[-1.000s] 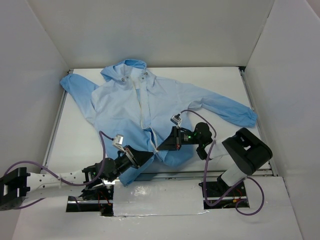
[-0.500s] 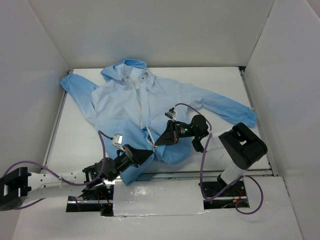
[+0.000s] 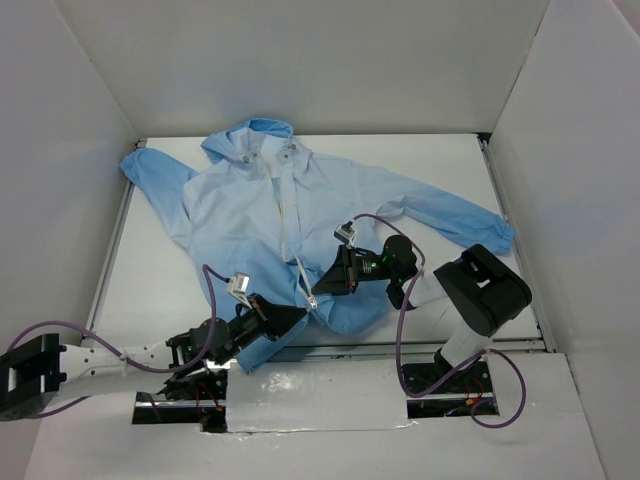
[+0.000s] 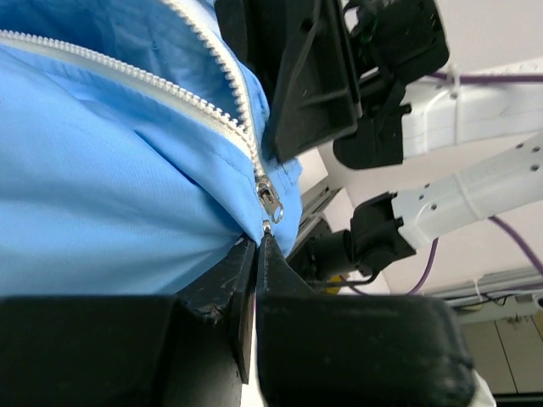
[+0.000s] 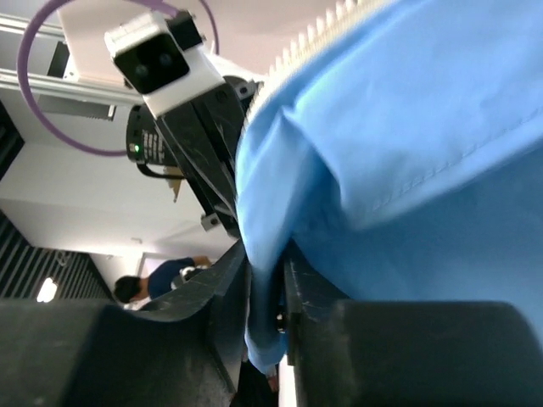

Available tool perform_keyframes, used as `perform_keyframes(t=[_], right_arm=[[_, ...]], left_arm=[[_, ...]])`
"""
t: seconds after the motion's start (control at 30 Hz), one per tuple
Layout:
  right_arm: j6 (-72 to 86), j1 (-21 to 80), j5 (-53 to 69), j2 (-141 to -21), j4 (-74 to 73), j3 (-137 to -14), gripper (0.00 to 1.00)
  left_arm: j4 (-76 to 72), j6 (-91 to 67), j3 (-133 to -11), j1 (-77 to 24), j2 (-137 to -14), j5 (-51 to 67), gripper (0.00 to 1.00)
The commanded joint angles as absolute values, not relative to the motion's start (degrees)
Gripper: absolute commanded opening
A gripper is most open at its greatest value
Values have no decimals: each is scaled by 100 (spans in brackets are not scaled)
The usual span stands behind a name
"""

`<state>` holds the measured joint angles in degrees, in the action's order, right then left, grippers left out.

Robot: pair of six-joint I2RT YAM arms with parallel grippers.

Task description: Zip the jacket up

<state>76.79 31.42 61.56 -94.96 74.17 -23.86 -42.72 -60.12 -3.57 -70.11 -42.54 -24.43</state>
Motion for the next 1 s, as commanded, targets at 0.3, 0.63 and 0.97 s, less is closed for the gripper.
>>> perform_keyframes(t=[0.3,0.63,0.97], right_arm=[[5839,2734,5564,-8369,6753,-2654,70],[3595,2698,3290,-6444,917,-4094,90],[4208,3734,2988,-4985,237,-3095,81]], left_arm=[[-4913,-5889,-334,-7075,-4395,-2048,0],[-4851,-5871,-387,-7075,-4456,-1987,0],[-4922,-5818,-510,-7084,-4605,-1890,0]])
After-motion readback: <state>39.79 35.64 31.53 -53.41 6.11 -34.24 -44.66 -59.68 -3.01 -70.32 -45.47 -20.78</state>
